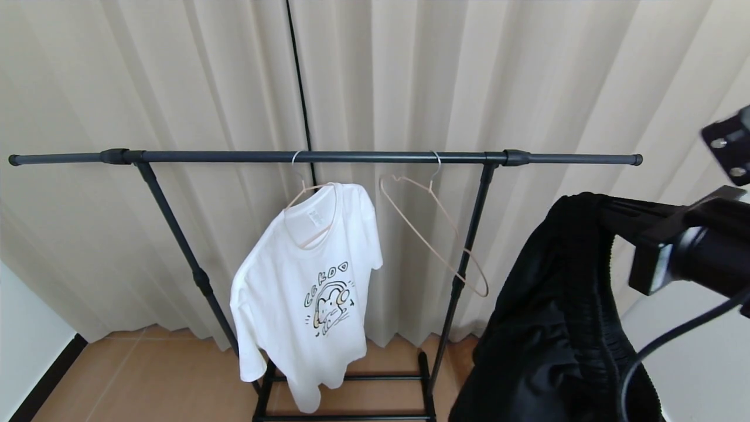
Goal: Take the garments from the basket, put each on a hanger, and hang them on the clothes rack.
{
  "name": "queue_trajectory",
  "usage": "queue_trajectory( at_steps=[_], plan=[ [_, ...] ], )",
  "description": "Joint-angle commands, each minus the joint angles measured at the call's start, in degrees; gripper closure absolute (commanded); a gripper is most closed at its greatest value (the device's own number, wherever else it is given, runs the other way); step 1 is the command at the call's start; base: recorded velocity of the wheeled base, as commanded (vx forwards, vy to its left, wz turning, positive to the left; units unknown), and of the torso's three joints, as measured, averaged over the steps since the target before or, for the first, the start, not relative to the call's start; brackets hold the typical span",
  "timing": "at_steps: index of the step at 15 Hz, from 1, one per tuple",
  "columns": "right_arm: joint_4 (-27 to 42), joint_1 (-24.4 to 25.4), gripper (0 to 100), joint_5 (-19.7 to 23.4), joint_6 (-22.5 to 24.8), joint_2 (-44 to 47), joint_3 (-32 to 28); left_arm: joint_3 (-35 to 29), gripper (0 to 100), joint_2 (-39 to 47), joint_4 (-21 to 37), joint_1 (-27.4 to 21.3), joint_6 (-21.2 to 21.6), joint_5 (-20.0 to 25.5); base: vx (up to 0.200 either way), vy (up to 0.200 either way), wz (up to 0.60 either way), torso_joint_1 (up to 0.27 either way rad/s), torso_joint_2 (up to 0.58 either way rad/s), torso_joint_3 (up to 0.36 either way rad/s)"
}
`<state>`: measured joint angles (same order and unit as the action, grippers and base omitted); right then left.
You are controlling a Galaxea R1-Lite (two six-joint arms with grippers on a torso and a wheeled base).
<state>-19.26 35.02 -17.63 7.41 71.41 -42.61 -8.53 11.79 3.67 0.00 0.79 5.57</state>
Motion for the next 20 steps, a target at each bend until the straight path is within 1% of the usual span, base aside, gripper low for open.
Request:
queue_trajectory(
  at_steps=[1,2,4,5,7,8,9,10,12,13,14,15,16,17,18,20],
  plan=[
    [0.01,0.57,100,-2.76,-2.31,7.86,-1.87,-13.0,0,26.8,1.69,-1.14,-4.04,1.46,0.0,0.0,0.0,0.0,0.0,0.0],
    [0.8,0.48,100,-4.96,-2.75,8.57,-2.31,-16.6,0,34.44,1.6,-6.86,-5.98,1.46,0.0,0.0,0.0,0.0,0.0,0.0],
    [1.86,0.57,100,-5.49,-4.16,9.8,-3.1,-21.88,0,43.14,1.6,-17.84,-13.1,-0.03,0.0,0.0,0.0,0.0,0.0,0.0],
    [2.56,0.57,100,-5.66,-4.95,9.97,-3.54,-23.9,0,46.66,1.52,-21.53,-15.47,-1.79,0.0,0.0,0.0,0.0,0.0,0.0],
    [4.32,0.92,100,-5.58,-7.24,10.59,-5.03,-26.97,0,53.16,0.9,-27.42,-17.49,-4.16,0.0,0.0,0.0,0.0,0.0,0.0],
    [4.76,2.77,100,-5.58,-10.14,11.03,-6.26,-28.82,0,56.68,-0.15,-31.29,-18.11,-4.16,0.0,0.0,0.0,0.0,0.0,0.0],
    [4.76,4.53,100,-5.58,-12.86,12.08,-7.32,-29.87,0,59.4,-1.21,-33.49,-18.55,-4.25,0.0,0.0,0.0,0.0,0.0,0.0],
    [4.67,5.41,100,-5.58,-14.62,12.96,-8.02,-30.49,0,60.99,-1.82,-34.19,-18.81,-4.25,0.0,0.0,0.0,0.0,0.0,0.0],
    [4.06,8.57,100,-5.58,-21.3,17.44,-11.18,-32.07,0,67.31,-4.9,-36.3,-19.6,-4.34,0.0,0.0,0.0,0.0,0.0,0.0],
    [4.06,9.01,100,-5.58,-22.44,18.24,-11.89,-32.16,0,68.19,-5.52,-36.91,-19.6,-4.34,0.0,0.0,0.0,0.0,0.0,0.0],
    [3.97,10.59,100,-5.66,-25.61,20.61,-14.0,-32.51,0,71.53,-8.33,-39.11,-20.39,-4.34,0.0,0.0,0.0,0.0,0.0,0.0],
    [3.97,11.47,100,-5.58,-27.45,21.75,-15.14,-33.13,0,73.73,-10.7,-40.52,-20.92,-4.43,0.0,0.0,0.0,0.0,0.0,0.0],
    [3.97,11.65,100,-5.58,-27.63,21.93,-15.31,-33.21,0,73.99,-11.05,-40.78,-21.1,-4.52,0.0,0.0,0.0,0.0,0.0,0.0],
    [3.88,12.96,100,-5.58,-29.56,23.16,-16.02,-34.71,0,75.66,-12.55,-44.82,-23.82,-6.01,0.0,0.0,0.0,0.0,0.0,0.0],
    [3.27,13.67,100,-5.58,-30.09,24.04,-16.1,-37.43,0,77.86,-12.63,-47.55,-26.46,-7.59,0.0,0.0,0.0,0.0,0.0,0.0],
    [-0.07,14.2,100,-5.75,-30.09,25.44,-15.58,-41.12,0,81.46,-12.63,-49.22,-29.97,-8.38,0.0,0.0,0.0,0.0,0.0,0.0]
  ],
)
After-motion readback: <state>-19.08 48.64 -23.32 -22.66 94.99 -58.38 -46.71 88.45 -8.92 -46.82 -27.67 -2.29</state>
